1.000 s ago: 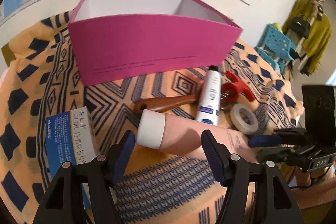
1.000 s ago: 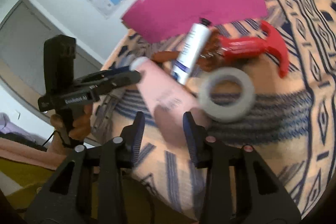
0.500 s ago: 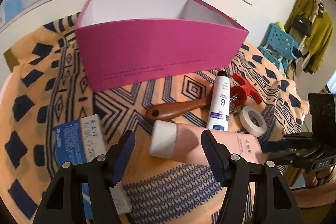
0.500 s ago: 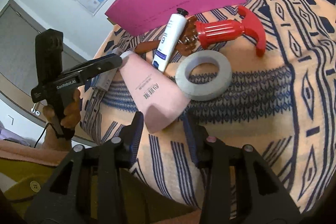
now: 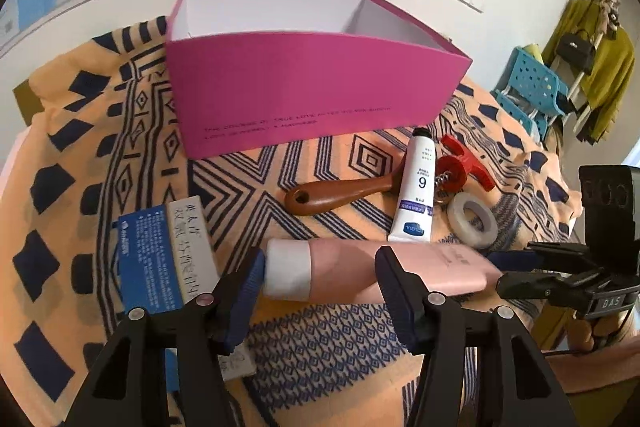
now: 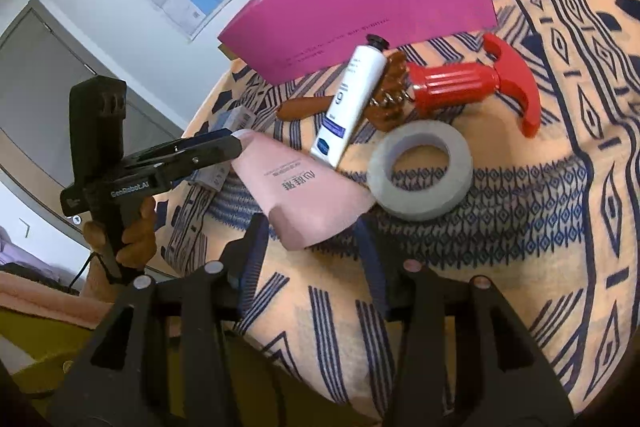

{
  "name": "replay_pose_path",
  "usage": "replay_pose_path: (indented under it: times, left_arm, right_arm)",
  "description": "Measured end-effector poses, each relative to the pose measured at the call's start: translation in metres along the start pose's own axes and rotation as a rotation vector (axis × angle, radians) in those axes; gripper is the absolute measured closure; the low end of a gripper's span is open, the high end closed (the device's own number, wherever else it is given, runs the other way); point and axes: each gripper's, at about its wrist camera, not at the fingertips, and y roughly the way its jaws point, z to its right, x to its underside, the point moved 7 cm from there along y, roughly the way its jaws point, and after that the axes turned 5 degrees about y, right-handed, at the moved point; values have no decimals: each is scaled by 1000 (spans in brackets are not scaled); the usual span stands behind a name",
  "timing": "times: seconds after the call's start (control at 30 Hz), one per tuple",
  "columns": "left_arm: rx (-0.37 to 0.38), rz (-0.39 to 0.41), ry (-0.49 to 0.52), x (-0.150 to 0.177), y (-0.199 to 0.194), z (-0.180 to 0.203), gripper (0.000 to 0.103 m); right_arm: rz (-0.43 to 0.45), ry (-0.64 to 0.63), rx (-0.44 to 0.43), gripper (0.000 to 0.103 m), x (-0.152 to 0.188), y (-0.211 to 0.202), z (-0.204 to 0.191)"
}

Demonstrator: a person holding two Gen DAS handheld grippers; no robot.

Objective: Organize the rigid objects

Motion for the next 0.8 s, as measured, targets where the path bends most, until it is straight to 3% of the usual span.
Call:
replay_pose_path:
  times: [0.03,0.07,0.1,0.17,0.3,0.43,0.6,0.73,0.8]
  left_arm:
    - [35,1,-8,0,-2,2,46]
    - [62,2,-15,0,-3,4,46]
    - [74,5,-9,1,-3,9,46]
    - [31,2,31,2,-2,14,46]
    - [18,-21,26,5,4,13,46]
    - [21,-39,18,11,7,8,46]
    - [24,-42,42,14,6,11,46]
    - [8,-39,42,15,5,9,45]
    - [5,-37,39,16,4,8,45]
  right_arm:
    - [1,-7,-19,71,0,0,-3]
    - [-7,-11,-53,77,0,2,-9]
    - [-10,-30,-53,77,0,4,-14]
    - [-37,-64,-15,77,1,13,-17]
    - [-32,-23,13,77,-2,9,-4]
    - [-31,53,43,60,3,-4,15]
    - [-45,76,19,58,8,-1,17]
    - [-33,77,-13,45,5,4,12]
    - [-23,89,-27,45,5,5,10]
